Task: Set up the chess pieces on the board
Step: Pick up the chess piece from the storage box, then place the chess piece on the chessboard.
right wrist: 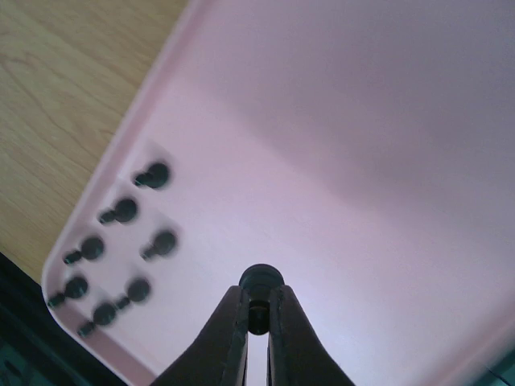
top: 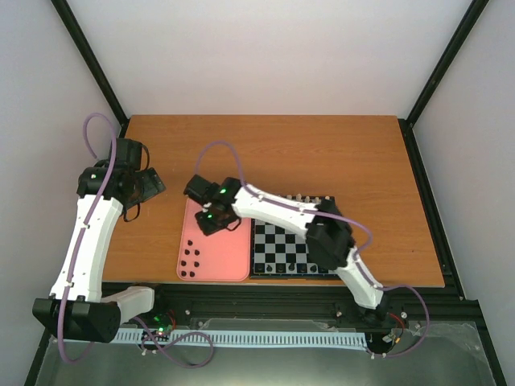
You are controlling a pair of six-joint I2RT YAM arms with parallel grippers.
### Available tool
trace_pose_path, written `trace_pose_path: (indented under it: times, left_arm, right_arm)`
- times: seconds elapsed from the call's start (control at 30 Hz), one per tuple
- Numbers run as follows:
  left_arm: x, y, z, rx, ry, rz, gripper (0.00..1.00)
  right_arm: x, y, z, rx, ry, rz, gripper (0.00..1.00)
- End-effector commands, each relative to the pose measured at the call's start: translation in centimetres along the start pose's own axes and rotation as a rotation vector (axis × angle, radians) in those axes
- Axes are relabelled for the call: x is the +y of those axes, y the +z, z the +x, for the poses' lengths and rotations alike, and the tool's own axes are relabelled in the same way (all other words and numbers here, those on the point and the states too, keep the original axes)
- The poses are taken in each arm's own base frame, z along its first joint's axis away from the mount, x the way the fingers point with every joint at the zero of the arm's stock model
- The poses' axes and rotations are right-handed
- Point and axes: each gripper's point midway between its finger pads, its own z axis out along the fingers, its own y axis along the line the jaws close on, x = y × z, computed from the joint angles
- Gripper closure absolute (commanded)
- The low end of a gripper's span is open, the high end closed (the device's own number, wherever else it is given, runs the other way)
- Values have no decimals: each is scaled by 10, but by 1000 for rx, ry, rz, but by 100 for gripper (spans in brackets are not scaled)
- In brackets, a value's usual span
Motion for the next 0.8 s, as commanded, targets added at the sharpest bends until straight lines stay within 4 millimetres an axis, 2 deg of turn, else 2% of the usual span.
trace_pose_path:
  times: [0.0, 0.1, 0.13, 0.23, 0.37, 0.57, 0.77]
  left_arm:
    - [-3, -5, -3, -17, 16, 28, 0]
    - [-5, -4, -2, -8, 25, 35, 0]
    - [-6, -3, -1, -1, 28, 42, 0]
    - [-9, -1, 0, 11, 37, 54, 0]
    - [-10, 2, 2, 20, 54, 53, 0]
    - [-12, 9, 4, 37, 76, 48, 0]
    - [-18, 13, 6, 56, 82, 66, 0]
  right_arm:
    - [-52, -61, 0, -96, 97, 82, 97]
    - [-101, -81, 31, -79, 182, 137, 97]
    - [-119, -96, 39, -92, 225, 144, 97]
    - [-167, -114, 82, -69, 331, 192, 97]
    - [-213, -129, 140, -21, 444, 265, 97]
    - [-242, -127, 202, 40, 592, 280, 97]
    - [-260, -124, 226, 53, 676, 300, 97]
